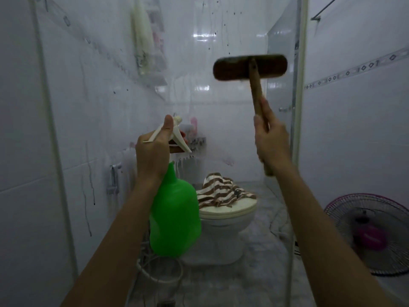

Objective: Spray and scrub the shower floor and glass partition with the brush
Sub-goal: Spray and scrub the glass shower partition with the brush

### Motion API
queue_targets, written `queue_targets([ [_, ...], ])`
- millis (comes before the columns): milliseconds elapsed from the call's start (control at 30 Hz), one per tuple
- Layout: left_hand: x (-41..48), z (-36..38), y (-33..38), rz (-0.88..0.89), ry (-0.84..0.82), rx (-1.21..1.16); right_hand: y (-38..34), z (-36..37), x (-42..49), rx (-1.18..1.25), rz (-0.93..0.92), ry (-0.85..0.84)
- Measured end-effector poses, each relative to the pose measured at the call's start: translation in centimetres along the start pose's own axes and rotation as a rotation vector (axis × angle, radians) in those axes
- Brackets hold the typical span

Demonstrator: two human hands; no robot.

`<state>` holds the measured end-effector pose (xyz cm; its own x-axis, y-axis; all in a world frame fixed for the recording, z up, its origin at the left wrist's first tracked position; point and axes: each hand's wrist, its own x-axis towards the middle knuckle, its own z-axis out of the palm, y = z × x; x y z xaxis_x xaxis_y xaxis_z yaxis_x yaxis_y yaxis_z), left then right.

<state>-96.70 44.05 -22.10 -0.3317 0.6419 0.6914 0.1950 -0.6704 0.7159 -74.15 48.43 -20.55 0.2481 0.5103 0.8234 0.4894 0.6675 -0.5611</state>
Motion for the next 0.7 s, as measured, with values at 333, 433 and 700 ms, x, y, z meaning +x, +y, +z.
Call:
queue_targets([
  [333, -2.4, 2.2, -2.6, -0.084, -0.016, -0.051, 7.5, -3.0, -13.4, -0.016, 0.150, -0.019],
  [433, -2.9, 2.8, -3.2, -0.095, -0.033, -0.040, 5.0, -3.4, -5.5, 0.016, 0.087, 0.020],
  [700, -5.1, 3.8, -6.3, -0.198, -0.101, -0.015, 11.3, -3.3, -21.5, -0.015, 0.212, -0.056],
])
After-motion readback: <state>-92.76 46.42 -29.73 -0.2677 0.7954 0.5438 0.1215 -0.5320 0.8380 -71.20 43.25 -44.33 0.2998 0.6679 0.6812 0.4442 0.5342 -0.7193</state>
